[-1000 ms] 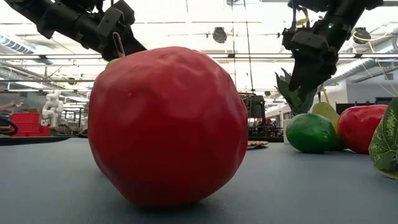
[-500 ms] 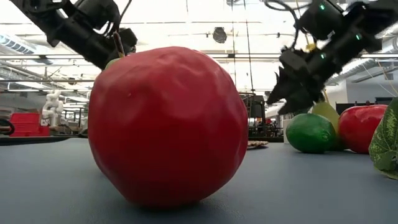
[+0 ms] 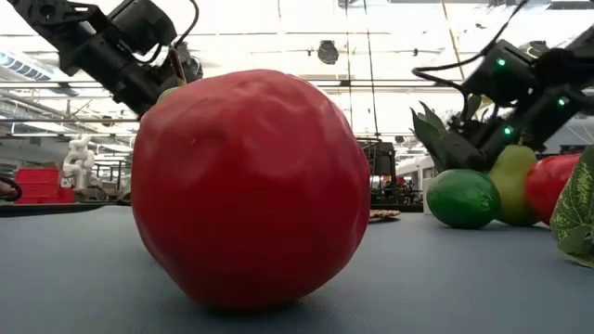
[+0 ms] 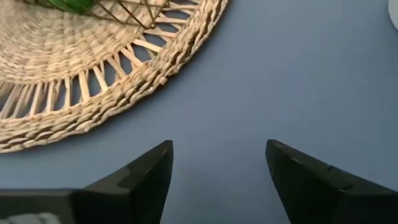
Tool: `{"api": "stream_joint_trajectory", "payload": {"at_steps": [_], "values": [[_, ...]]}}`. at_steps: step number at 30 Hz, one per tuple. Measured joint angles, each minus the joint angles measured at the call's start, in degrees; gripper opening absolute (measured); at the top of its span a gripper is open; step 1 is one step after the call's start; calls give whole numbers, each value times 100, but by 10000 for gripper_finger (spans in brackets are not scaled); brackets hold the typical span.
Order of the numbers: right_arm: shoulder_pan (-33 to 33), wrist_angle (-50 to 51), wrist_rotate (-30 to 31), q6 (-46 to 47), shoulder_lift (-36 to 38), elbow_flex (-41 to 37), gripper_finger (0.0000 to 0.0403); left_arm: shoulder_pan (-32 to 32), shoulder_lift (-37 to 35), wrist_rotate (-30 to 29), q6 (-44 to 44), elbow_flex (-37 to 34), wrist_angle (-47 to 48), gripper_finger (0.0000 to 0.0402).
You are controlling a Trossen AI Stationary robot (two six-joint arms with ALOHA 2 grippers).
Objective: Build produce basket
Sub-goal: Put the green lime into the gold wire basket
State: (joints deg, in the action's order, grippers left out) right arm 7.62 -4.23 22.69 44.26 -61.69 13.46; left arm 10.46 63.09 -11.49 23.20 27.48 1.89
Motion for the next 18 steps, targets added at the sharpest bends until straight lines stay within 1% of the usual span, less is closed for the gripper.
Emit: {"api": "stream_joint_trajectory", "payload": {"at_steps": [3,6,11,14,18], "values": [[-43,-656,-3,6,0,-328,246,-326,0,-115,649,-4,467,251],[-106,-1087,-43,-26,5,-513,243,-867,0,-479,1158,-4,616,251],[-229,-1184,-682,-250,169,-516,235,-1926,0,-1594,1764,-4,199,250],[-403,-1207,-918,-328,454,-512,228,-2493,0,-1949,1858,-4,-189,250],[-717,-1185,-928,-507,982,-512,213,-3086,56,-2340,1971,-4,-611,250]]}}
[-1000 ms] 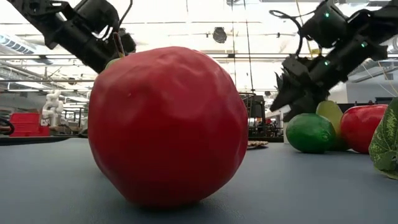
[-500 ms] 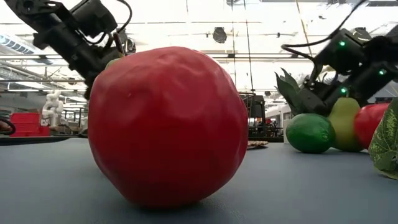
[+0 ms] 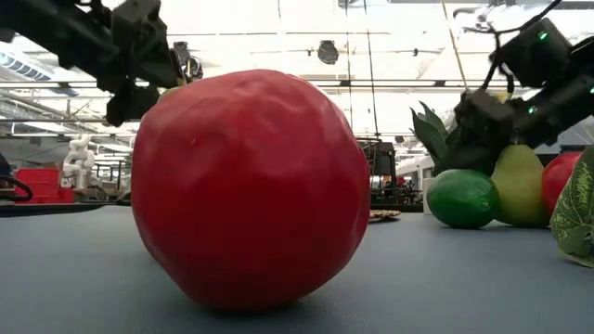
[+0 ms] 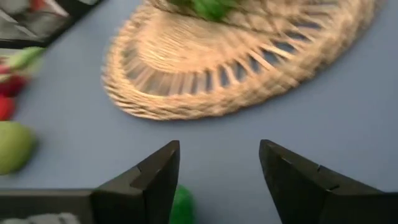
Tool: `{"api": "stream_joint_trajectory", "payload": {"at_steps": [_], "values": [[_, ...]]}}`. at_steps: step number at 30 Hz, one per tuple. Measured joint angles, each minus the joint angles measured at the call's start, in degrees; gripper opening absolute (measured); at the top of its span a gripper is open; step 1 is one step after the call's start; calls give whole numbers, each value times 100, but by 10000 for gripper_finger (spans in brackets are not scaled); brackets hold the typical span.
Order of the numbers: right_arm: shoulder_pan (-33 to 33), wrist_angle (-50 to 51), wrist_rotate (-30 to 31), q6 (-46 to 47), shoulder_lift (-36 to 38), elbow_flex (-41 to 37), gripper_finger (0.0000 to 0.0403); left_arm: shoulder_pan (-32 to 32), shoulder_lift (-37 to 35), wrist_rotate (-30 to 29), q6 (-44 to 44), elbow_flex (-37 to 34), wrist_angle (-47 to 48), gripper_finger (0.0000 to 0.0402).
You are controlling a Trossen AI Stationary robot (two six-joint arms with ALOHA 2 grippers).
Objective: Build produce basket
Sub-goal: Put the green lime into the gold wire basket
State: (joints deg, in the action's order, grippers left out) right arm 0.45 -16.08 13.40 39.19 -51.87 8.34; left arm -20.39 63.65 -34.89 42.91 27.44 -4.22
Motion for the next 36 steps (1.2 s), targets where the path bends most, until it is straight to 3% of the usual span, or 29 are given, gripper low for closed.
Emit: {"api": "stream_joint_trajectory", "payload": {"at_steps": [5,8,11,17,23,30,32,36], "values": [[-378,16,337,-803,662,157,194,-487,427,-614,232,0,-173,250],[-586,5,699,-1544,838,475,184,-505,708,-660,502,-2,-227,250],[-789,250,1107,-2307,790,936,175,-521,876,-319,632,2,-304,250],[-773,2281,1953,-3222,312,2552,159,-519,1034,694,299,0,-281,251],[-719,3086,1642,-3387,-179,3812,156,-300,977,734,-168,0,-318,254],[-766,2794,894,-2993,-571,3446,164,109,978,652,-23,4,-73,294],[-705,2786,911,-3072,-659,3355,166,156,968,848,29,4,317,306],[-561,2454,882,-3013,-674,3362,167,206,950,1784,265,4,1090,323]]}}
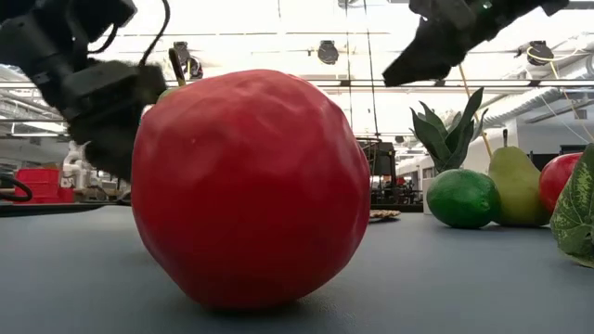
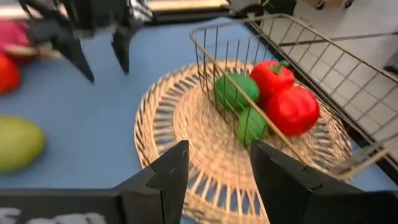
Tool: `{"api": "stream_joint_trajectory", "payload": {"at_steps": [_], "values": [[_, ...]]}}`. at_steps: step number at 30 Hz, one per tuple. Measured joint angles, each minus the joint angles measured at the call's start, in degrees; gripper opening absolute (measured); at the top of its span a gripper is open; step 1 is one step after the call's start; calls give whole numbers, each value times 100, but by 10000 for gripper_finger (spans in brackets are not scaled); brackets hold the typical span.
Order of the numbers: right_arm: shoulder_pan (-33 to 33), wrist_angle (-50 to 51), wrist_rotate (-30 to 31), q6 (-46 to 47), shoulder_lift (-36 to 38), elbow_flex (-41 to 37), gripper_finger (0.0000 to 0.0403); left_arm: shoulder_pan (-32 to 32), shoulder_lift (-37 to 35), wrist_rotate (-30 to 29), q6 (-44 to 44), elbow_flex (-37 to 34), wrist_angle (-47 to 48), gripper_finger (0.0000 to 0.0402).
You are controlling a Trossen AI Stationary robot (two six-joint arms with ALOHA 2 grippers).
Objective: Build produce basket
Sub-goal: Put the green lime into the gold wire basket
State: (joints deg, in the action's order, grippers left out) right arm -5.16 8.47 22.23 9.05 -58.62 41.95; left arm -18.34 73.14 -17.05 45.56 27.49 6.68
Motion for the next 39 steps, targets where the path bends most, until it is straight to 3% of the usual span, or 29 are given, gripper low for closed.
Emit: {"api": "stream_joint_trajectory", "payload": {"at_steps": [9,12,16,22,26,29,32,35,39], "values": [[186,-510,-303,-115,-25,2,168,-1,-136,1136,1088,202,2327,309],[260,-483,-305,-140,-65,2,168,1,-136,1103,1399,268,2876,304],[413,-454,-300,-202,-136,4,168,132,-135,508,1361,278,2716,312],[604,253,-296,839,-48,-2,168,487,-131,-105,77,278,960,328],[633,755,-277,1350,345,-2,168,510,-131,-37,-1223,279,-786,315],[607,901,-202,1552,660,-2,168,510,-133,372,-1936,282,-1835,302],[406,810,185,1879,841,-146,168,494,-133,635,-2486,282,-2393,292],[84,714,200,2443,847,-465,168,494,-57,577,-3334,282,-2778,286],[-859,-601,283,2796,812,-1011,168,621,251,537,-4172,278,-3459,284]]}}
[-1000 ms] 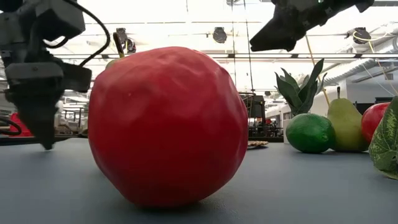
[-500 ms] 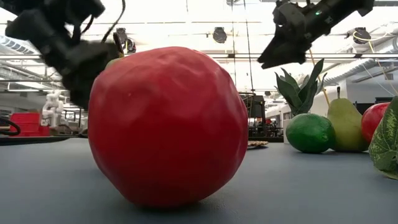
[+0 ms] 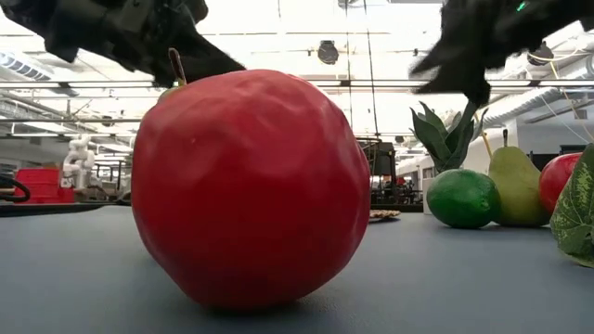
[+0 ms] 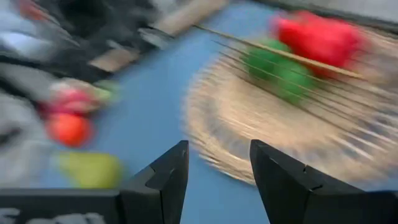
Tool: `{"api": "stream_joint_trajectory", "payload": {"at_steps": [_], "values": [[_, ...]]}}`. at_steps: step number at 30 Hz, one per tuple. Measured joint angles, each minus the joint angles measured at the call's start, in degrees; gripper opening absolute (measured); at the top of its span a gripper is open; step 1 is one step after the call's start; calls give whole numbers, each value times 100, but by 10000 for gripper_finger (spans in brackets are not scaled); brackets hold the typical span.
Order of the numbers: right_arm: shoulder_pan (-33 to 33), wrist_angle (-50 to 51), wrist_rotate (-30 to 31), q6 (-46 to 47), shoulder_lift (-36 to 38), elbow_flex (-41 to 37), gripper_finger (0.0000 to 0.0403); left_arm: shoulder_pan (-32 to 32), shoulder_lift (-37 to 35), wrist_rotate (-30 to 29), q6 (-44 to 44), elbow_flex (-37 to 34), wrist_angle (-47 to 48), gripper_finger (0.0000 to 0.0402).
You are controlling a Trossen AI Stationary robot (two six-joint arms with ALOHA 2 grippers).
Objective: Build produce basket
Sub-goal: Put the green lime into the gold wire basket
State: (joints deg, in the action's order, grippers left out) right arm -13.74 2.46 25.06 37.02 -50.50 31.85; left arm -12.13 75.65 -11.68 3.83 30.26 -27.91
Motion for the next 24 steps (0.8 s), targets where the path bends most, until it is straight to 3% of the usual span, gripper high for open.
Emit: {"api": "stream_joint_trajectory", "payload": {"at_steps": [4,11,14,18,21,24], "values": [[-845,-1260,750,-409,28,-185,166,80,309,330,-382,1,-404,277],[-1200,-1014,1862,-620,24,-185,166,170,784,355,-643,0,-1102,262],[-1132,-885,1755,-662,24,-185,166,236,990,356,-834,0,-1525,258],[-1099,-803,1109,-1476,-12,-208,166,367,1314,609,-880,30,-2248,258],[-1096,-1004,1047,-1921,-20,-368,166,427,1693,1240,-802,381,-2334,258],[-1040,-1619,1077,-2032,-19,-603,166,385,2201,1368,-784,964,-2220,258]]}}
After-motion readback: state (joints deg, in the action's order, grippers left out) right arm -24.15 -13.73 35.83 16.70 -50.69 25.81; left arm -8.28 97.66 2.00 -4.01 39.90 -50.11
